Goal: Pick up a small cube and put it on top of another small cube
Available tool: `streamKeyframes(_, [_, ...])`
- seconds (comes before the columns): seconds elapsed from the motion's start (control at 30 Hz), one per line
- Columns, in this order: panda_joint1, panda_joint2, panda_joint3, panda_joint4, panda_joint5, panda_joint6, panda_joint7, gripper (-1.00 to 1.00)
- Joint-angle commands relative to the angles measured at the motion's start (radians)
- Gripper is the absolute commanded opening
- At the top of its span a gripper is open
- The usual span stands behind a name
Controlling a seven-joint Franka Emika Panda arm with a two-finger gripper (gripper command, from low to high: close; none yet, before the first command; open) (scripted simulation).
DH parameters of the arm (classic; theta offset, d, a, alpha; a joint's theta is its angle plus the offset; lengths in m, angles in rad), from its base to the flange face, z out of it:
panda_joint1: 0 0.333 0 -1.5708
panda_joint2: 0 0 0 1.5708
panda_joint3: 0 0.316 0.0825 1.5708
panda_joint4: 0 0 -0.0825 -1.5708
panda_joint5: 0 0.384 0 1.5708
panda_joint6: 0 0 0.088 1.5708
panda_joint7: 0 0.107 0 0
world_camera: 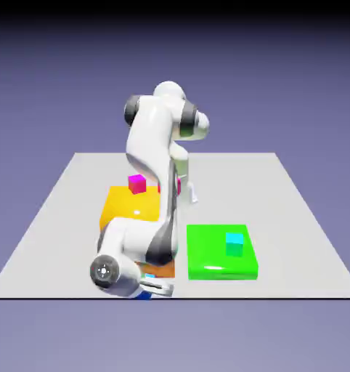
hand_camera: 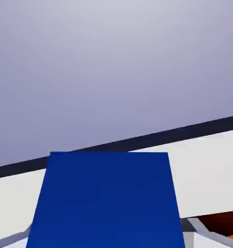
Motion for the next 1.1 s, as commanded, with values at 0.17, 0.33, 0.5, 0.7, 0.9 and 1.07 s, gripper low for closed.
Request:
streamKeyframes(0.17, [0.148, -0.217, -0.058, -0.180, -0.101, -0.024, -0.068, -1.00])
streamKeyframes(0.33, [0.271, -0.399, -0.106, -0.331, -0.184, -0.044, -0.124, -1.00])
streamKeyframes(0.5, [0.395, -0.580, -0.154, -0.481, -0.267, -0.064, -0.180, -1.00])
streamKeyframes(0.7, [0.543, -0.797, -0.212, -0.662, -0.366, -0.088, -0.248, -1.00])
streamKeyframes(0.9, [0.691, -1.015, -0.270, -0.842, -0.466, -0.112, -0.315, -1.00])
streamKeyframes(1.07, [0.797, -1.170, -0.311, -0.971, -0.537, -0.129, -0.364, -1.00])
